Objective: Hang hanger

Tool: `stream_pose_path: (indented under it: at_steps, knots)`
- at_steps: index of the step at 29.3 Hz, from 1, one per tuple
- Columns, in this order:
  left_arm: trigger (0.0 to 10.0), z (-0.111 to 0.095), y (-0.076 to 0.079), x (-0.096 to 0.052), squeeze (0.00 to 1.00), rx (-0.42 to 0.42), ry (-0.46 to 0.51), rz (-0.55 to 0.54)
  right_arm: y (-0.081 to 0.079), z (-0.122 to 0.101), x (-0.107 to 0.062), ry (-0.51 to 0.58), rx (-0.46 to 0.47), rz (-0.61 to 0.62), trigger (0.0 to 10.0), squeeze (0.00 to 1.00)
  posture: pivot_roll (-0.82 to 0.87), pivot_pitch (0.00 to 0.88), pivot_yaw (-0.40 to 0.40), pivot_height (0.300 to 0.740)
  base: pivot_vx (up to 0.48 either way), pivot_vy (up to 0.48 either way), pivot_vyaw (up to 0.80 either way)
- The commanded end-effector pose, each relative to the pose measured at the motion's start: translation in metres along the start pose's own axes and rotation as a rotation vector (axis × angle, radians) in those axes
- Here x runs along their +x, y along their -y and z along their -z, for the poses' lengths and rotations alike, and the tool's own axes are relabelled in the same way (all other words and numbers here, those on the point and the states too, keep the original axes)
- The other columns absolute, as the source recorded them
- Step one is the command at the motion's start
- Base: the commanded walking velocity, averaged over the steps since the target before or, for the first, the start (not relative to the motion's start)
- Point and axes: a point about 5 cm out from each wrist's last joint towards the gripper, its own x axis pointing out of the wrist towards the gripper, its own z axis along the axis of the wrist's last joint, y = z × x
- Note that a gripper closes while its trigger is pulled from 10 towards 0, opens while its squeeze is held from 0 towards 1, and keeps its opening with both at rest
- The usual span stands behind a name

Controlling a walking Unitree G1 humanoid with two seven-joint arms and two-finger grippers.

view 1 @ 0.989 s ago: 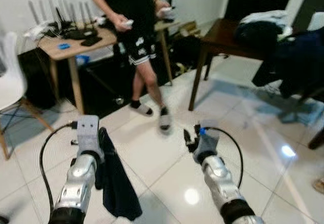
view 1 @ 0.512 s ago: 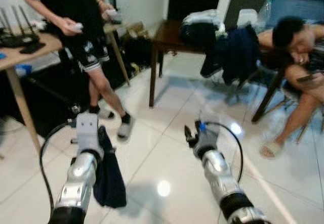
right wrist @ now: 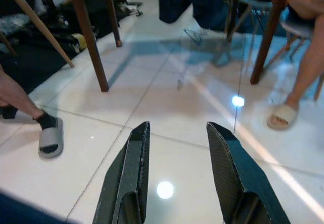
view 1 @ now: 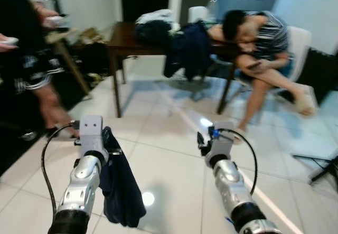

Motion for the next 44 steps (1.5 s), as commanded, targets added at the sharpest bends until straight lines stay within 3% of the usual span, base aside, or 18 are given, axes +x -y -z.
stream_pose_path:
  at_steps: [1,4,5,11,18,21,26,36,44]
  knots:
    - [10.0,-0.004,0.012,0.002,0.0,-0.008,0.017,0.044,0.002,-0.004,0.001,0.008,-0.009,-0.025,10.0,0.0,0.05,0.008,-0.017,0.74,0.0,0.0,-0.8]
    - [10.0,-0.003,0.019,0.001,0.0,0.01,0.019,0.059,0.004,-0.006,0.001,0.013,-0.028,-0.032,10.0,0.0,0.02,0.029,0.007,0.74,0.0,0.0,-0.8]
    - [10.0,0.0,0.022,0.002,0.0,0.006,0.003,0.055,0.004,-0.009,0.003,0.02,-0.03,-0.034,10.0,0.0,0.03,0.0,0.006,0.74,0.0,0.0,-0.8]
    - [10.0,0.002,0.02,0.006,0.0,-0.01,-0.019,0.008,0.009,-0.007,0.003,0.009,-0.021,-0.003,10.0,0.0,0.04,0.0,-0.005,0.74,0.0,0.0,-0.8]
    - [10.0,0.005,0.021,0.002,0.0,0.008,-0.018,0.042,0.018,0.006,-0.003,-0.027,0.004,0.053,10.0,0.0,0.03,0.0,-0.002,0.74,0.0,0.0,-0.8]
    - [10.0,0.002,0.016,0.001,0.0,-0.015,0.004,0.002,0.012,0.004,-0.004,-0.022,-0.018,-0.011,10.0,0.0,0.02,0.0,-0.009,0.74,0.0,0.0,-0.27]
    - [10.0,-0.009,0.02,-0.003,0.0,-0.067,0.071,0.03,0.007,0.0,-0.002,-0.003,-0.004,-0.055,10.0,0.0,0.03,0.0,-0.036,0.74,0.148,0.0,0.0]
    - [10.0,-0.033,0.016,-0.006,0.0,-0.048,0.151,0.005,-0.011,-0.008,0.005,0.02,-0.023,-0.142,10.0,0.0,0.09,0.0,-0.096,0.74,0.415,0.0,0.0]
    - [10.0,-0.032,0.002,-0.01,0.0,-0.017,0.146,-0.022,-0.021,-0.008,0.008,0.009,-0.03,-0.18,10.0,0.0,0.09,0.0,-0.096,0.74,0.414,0.0,0.0]
